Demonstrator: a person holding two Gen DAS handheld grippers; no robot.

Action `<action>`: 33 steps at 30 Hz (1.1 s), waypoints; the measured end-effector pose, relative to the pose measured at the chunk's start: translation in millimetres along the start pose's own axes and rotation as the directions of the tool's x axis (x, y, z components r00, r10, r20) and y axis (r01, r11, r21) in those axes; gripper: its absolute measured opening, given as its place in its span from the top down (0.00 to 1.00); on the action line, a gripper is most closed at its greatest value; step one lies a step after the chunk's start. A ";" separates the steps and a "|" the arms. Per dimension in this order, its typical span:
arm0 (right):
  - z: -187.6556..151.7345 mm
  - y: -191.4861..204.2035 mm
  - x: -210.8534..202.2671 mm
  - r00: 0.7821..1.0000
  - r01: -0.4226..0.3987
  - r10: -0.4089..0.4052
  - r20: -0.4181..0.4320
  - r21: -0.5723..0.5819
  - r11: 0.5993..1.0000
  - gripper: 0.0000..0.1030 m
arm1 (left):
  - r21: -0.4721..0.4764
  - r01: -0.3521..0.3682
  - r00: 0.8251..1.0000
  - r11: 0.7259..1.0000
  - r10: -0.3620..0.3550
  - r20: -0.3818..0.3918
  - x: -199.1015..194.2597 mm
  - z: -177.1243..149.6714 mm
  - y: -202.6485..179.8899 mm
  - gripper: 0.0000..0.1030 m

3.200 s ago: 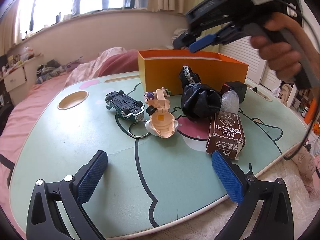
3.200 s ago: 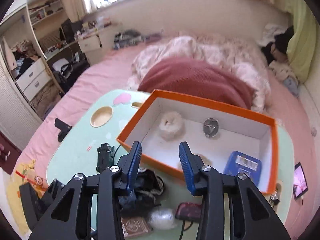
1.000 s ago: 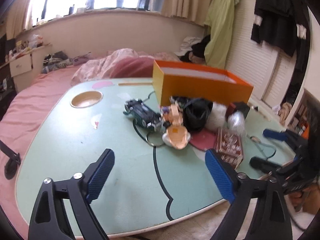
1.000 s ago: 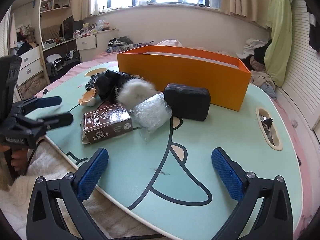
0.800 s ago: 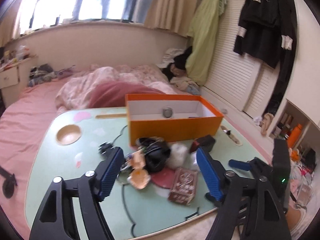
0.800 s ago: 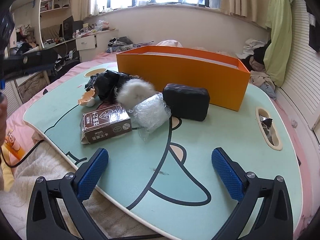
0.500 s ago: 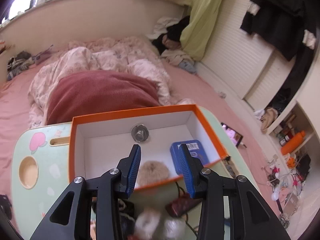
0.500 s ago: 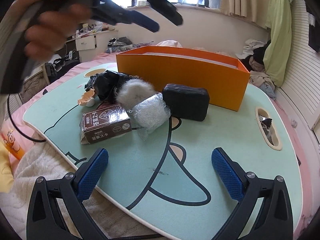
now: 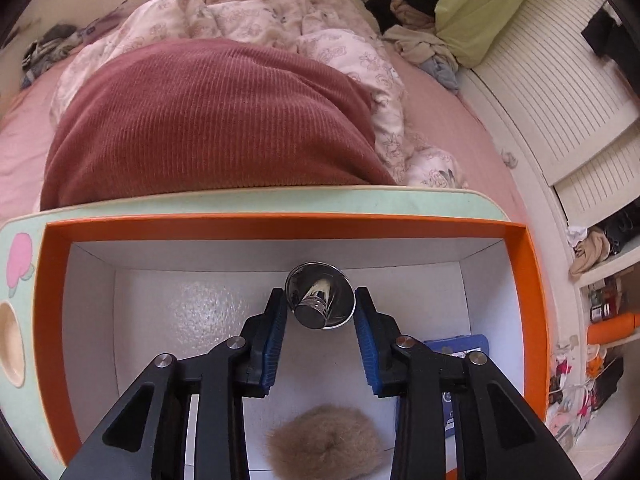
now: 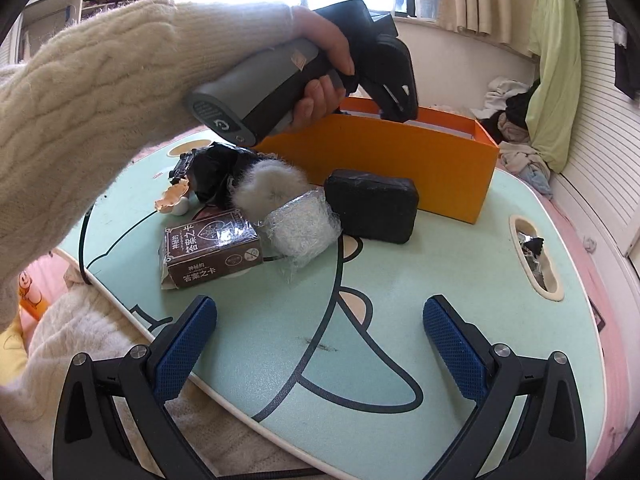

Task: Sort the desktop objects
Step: 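Grasp the round metal mirror in the box with the left gripper, lift, then set the round metal mirror on the desk and open the left gripper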

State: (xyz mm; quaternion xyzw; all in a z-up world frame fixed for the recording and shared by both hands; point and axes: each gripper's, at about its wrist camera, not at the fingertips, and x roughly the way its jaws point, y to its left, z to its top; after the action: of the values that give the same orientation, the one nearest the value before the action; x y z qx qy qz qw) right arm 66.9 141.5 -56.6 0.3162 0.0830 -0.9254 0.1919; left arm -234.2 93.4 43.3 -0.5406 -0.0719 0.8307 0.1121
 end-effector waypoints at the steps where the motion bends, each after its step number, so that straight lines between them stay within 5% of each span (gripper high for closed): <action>1: -0.2 0.8 -0.5 1.000 0.000 0.000 0.000 -0.001 1.000 0.01 | 0.016 -0.004 1.000 1.000 0.004 0.016 -3.2 -0.7 1.5 0.69; 7: 0.4 0.7 -1.1 1.000 -0.001 0.001 0.001 -0.001 1.000 0.01 | 0.090 0.094 0.984 0.992 -0.106 0.144 -58.8 -18.3 9.5 0.74; 13: 4.1 0.3 0.0 1.000 0.002 -0.002 -0.001 -0.002 1.000 0.01 | 0.262 0.190 0.920 0.946 -0.265 0.290 -158.2 -104.0 25.4 0.74; 17: 8.2 0.4 2.3 1.000 0.004 -0.004 -0.006 -0.002 1.000 0.01 | 0.298 0.118 0.920 0.947 -0.217 0.325 -176.7 -174.3 49.5 0.74; 20: 10.3 -0.3 3.1 1.000 0.007 -0.007 -0.009 -0.005 1.000 0.01 | 0.313 0.133 0.934 0.940 -0.225 0.279 -159.9 -207.4 63.4 0.74; 24: 10.3 -0.4 3.3 1.000 0.008 -0.008 -0.010 -0.004 1.000 0.01 | 0.293 0.132 0.949 0.947 -0.206 0.240 -125.2 -210.7 64.6 0.74; 27: 10.0 -0.5 3.1 1.000 0.008 -0.009 -0.010 -0.003 1.000 0.01 | 0.263 0.157 0.936 0.952 -0.228 0.268 -114.2 -204.4 63.3 0.73; 28: 9.8 -0.9 3.1 1.000 0.008 -0.008 -0.009 -0.002 1.000 0.01 | 0.266 0.168 0.925 0.949 -0.246 0.290 -116.3 -204.7 62.8 0.67; 31: 10.0 -1.6 2.7 1.000 0.008 -0.008 -0.008 0.001 1.000 0.01 | 0.263 0.160 0.894 0.952 -0.253 0.370 -133.1 -219.5 66.3 0.24; 33: 10.3 -2.0 2.8 1.000 0.008 -0.008 -0.008 0.001 1.000 0.01 | 0.246 0.119 0.872 0.962 -0.220 0.437 -146.5 -235.4 75.6 0.18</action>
State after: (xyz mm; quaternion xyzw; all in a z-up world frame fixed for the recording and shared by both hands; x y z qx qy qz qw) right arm 58.4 139.7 -50.2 0.3196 0.0846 -0.9249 0.1876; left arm 30.1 -18.5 59.0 -0.3047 -0.0549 0.9247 0.2214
